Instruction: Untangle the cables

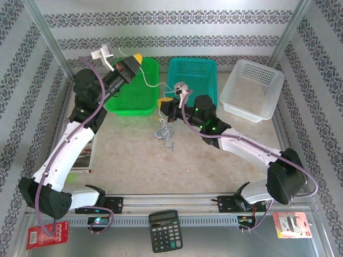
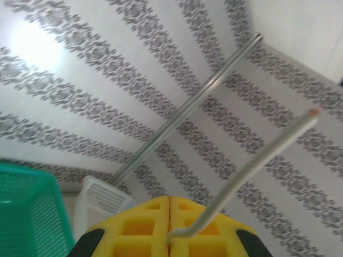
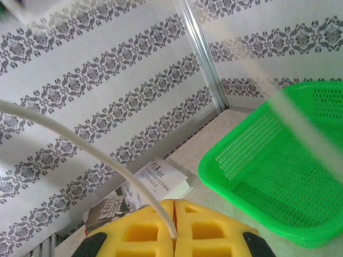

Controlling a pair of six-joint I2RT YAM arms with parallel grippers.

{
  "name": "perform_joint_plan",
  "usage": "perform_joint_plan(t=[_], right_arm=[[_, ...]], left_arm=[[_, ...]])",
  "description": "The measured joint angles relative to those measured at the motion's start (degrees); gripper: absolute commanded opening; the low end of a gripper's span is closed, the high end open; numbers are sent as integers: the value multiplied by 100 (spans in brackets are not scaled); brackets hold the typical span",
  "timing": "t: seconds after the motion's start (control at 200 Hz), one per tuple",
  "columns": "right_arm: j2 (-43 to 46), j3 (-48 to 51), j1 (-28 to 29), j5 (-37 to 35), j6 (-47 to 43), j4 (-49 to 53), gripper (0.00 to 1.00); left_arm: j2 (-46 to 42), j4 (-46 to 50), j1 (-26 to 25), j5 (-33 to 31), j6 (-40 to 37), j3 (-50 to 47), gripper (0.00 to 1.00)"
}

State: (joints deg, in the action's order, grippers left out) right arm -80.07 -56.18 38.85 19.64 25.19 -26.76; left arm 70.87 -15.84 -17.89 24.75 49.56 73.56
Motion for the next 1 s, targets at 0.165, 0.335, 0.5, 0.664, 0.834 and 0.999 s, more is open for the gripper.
perform_joint_plan(t=[0.165, 0.335, 0.5, 0.664, 0.834, 0.999], right_arm=[[42, 236, -164, 57, 46, 50, 0], [44, 323, -238, 103, 83, 142, 0], [74, 323, -313, 181, 210, 118, 0], [101, 323, -352, 313, 363, 76, 0], [129, 321, -352, 490, 498, 59, 0], [129, 319, -352, 680, 623, 57, 0]], left_arm=[[-433, 107, 22, -251, -415, -935, 0], [-813, 310, 28, -297, -905, -1449, 0], [-960, 387, 28, -186, -1401, -1821, 0], [-890, 472, 28, 195, -1792, -2072, 6], [-706, 472, 26, 723, -2140, -2334, 18], [-442, 476, -17, 1163, -2465, -2426, 21]])
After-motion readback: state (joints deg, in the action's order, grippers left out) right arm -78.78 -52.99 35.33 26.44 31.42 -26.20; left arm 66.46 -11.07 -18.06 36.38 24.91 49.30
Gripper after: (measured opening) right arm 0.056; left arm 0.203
